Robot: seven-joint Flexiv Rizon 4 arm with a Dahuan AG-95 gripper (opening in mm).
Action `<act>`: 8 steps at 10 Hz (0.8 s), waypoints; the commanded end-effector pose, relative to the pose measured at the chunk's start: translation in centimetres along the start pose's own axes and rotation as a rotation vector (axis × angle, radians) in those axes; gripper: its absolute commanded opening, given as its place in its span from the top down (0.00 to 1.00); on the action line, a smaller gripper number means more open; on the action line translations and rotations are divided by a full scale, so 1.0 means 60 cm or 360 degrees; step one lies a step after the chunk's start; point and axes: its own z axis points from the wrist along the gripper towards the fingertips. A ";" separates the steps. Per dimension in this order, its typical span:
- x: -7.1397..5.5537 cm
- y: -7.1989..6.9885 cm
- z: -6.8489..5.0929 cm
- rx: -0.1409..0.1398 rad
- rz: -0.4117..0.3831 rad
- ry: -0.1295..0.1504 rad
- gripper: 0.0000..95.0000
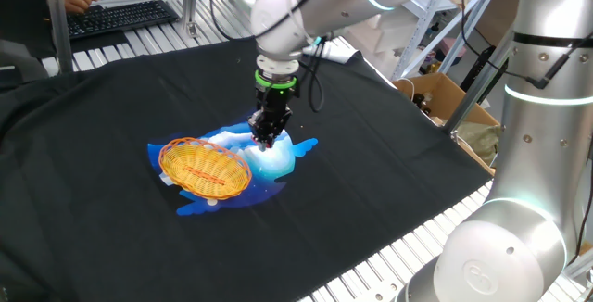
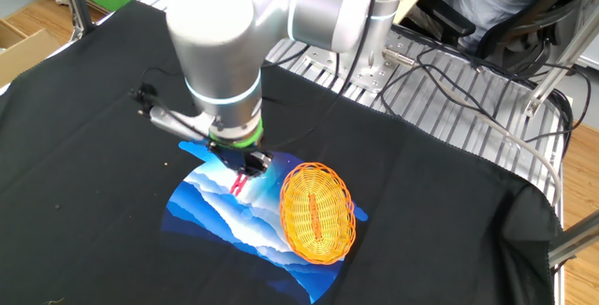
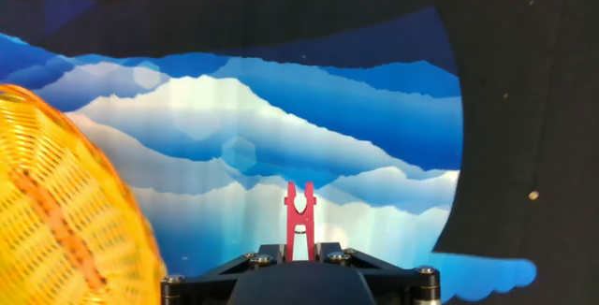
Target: Use a clamp
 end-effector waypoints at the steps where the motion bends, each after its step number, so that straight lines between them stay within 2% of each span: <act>1: 0.007 0.022 -0.012 -0.0014 0.0051 0.0101 1.00; 3: 0.014 0.040 -0.018 -0.0014 0.0082 0.0154 1.00; 6: 0.027 0.059 -0.030 -0.0032 0.0123 0.0197 1.00; 8: 0.036 0.066 -0.040 -0.0119 0.0183 0.0242 1.00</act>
